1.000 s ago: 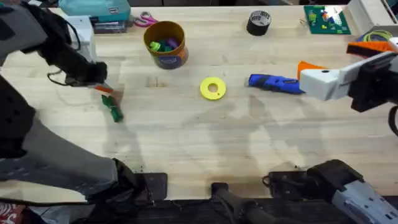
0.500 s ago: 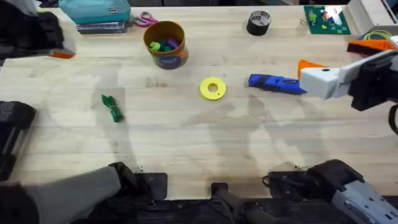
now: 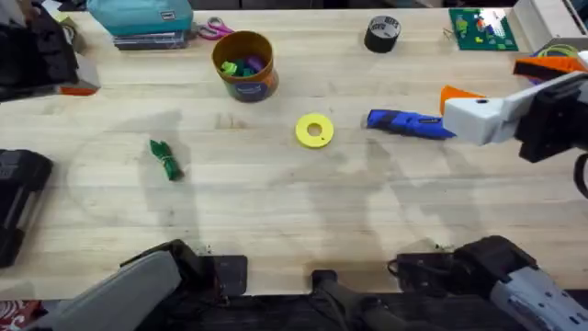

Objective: Pick up the gripper from the table and insert it into the empty holder that is missing its gripper. Then pick up a screw, insert it into the mounting hole, and use the screwdriver to tighten it. Finally, clean up the table by picking up the vegetable and placing it into the bucket.

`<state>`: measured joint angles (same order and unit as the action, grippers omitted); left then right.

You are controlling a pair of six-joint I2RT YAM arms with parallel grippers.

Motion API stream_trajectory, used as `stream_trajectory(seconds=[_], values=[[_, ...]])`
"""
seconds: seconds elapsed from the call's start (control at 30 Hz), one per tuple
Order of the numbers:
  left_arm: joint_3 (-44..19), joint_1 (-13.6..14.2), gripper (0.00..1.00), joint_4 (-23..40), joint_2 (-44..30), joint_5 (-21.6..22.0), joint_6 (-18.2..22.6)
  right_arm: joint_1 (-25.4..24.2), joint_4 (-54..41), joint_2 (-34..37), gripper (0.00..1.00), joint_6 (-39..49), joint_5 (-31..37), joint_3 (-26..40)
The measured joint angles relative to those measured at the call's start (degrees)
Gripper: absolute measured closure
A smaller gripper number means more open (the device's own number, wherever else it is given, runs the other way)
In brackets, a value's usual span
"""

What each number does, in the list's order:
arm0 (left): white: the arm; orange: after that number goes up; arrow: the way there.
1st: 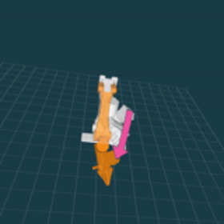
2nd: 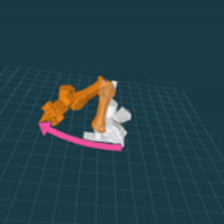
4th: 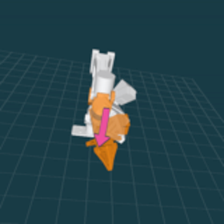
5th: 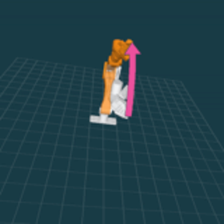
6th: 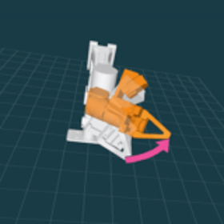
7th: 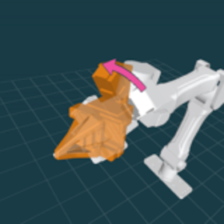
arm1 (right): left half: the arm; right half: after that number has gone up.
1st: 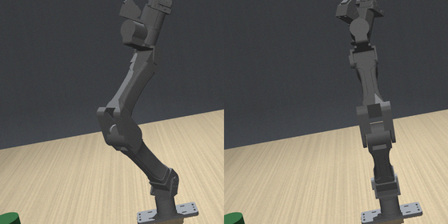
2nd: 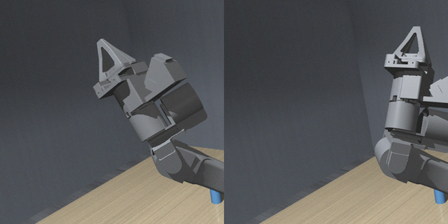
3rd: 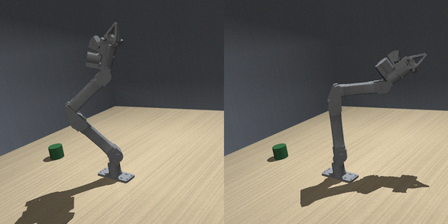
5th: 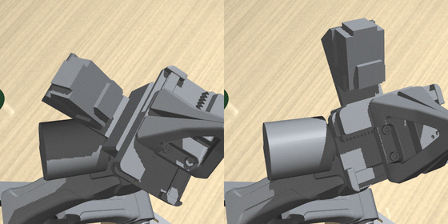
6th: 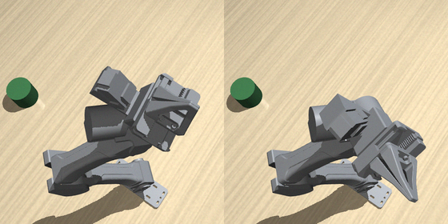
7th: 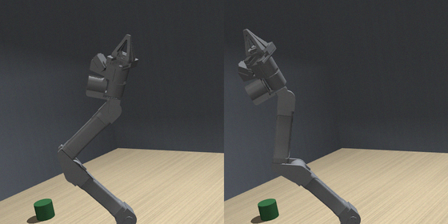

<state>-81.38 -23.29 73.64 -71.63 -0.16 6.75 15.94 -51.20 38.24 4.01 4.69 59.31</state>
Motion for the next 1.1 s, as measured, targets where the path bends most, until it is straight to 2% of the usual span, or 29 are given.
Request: stream_trajectory(seconds=[0.03,0.07,0.23,0.27,0.33,0.5,0.67,0.83,0.97,1.1], values=[[0.0,0.0,0.996,0.2,0.0,0.0,0.0,0.0,0.0,0.0,0.006,0.0,0.0,0.0],[0.0,0.0,0.934,0.3,0.0,0.0,0.1,0.0,0.0,0.0,0.005,0.0,0.0,0.0],[0.0,0.0,0.135,1.6,0.0,0.0,-1.0,0.0,0.0,0.0,0.005,0.0,0.0,0.0],[0.0,0.0,0.048,2.2,0.0,0.1,-2.2,0.0,0.0,0.0,0.006,0.0,0.0,0.0],[0.0,0.0,0.017,3.7,0.0,0.9,-4.5,0.0,0.0,0.0,0.006,0.0,0.0,0.0],[0.6,0.0,0.016,5.9,0.9,1.7,-10.1,0.0,0.0,0.0,0.006,0.0,0.0,0.0],[8.0,0.0,0.015,5.2,6.8,1.7,-16.6,0.0,0.0,0.0,0.006,0.0,0.0,0.0],[19.7,0.0,0.015,-1.7,9.2,1.8,-22.5,0.0,0.0,0.0,0.006,0.0,0.0,0.0],[29.4,0.0,0.016,-7.7,6.6,1.5,-26.9,0.0,0.0,0.0,0.005,0.0,0.0,0.0],[36.2,0.0,0.015,-15.5,3.4,0.3,-29.2,0.0,0.0,0.0,0.006,0.0,0.0,0.0]])
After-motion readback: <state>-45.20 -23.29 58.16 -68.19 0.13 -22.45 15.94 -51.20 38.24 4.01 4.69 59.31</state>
